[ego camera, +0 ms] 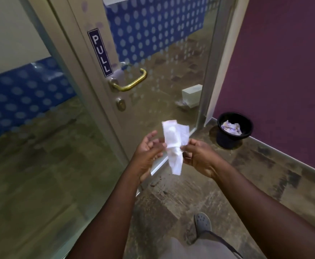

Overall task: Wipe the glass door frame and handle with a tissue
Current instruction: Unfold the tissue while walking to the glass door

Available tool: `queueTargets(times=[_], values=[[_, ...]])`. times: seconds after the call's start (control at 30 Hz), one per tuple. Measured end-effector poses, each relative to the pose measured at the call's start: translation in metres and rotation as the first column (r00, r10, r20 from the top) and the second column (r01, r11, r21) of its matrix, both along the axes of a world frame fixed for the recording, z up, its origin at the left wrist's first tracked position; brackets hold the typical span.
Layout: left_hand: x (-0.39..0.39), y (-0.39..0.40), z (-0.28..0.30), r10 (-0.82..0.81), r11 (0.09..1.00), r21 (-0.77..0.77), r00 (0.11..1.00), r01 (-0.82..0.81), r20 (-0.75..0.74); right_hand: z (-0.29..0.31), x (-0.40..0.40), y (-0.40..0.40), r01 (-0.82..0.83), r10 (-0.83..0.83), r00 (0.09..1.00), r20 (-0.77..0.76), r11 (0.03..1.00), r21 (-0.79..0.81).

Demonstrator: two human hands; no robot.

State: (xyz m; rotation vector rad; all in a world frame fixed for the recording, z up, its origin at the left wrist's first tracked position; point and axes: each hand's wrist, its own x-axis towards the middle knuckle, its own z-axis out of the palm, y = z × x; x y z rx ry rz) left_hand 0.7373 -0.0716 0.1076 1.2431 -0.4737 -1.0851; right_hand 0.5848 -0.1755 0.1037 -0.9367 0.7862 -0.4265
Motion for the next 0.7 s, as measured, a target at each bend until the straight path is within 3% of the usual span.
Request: queueTargets(times=[0.1,0.27,0.4,0.47,0.6,0.7], values=[[0.001,-0.005,-0.013,-0.01,0.989,0.149,0.997,0.021,-0.078,-0.005,0.018,-0.014,0.031,-0.037,0.999,0.032,0.983,0.178],[0.011,-0.033,-0.019,0.081,0.975,0.213,0.994,-0.063,-0.074,-0.014,0.038,-0.05,-0.125,0.13,0.983,-0.126,0.991,0.046],[0.025,-0.058,-0.012,0.083,0.965,0.231,0.982,-0.122,0.171,-0.009,0.053,-0.09,-0.284,0.258,0.937,-0.235,0.956,-0.081],[0.034,-0.07,-0.008,0.116,0.945,0.26,0.949,-0.196,0.294,-0.005,0.065,-0.109,-0.284,0.225,0.928,-0.298,0.943,-0.172],[0.046,-0.093,-0.001,0.137,0.914,0.306,0.912,-0.266,0.386,-0.003,0.084,-0.141,-0.237,0.141,0.939,-0.315,0.927,-0.292],[0.055,-0.109,0.001,0.121,0.867,0.332,0.803,-0.371,0.583,0.0,0.097,-0.162,-0.261,0.144,0.941,-0.307,0.886,-0.383]])
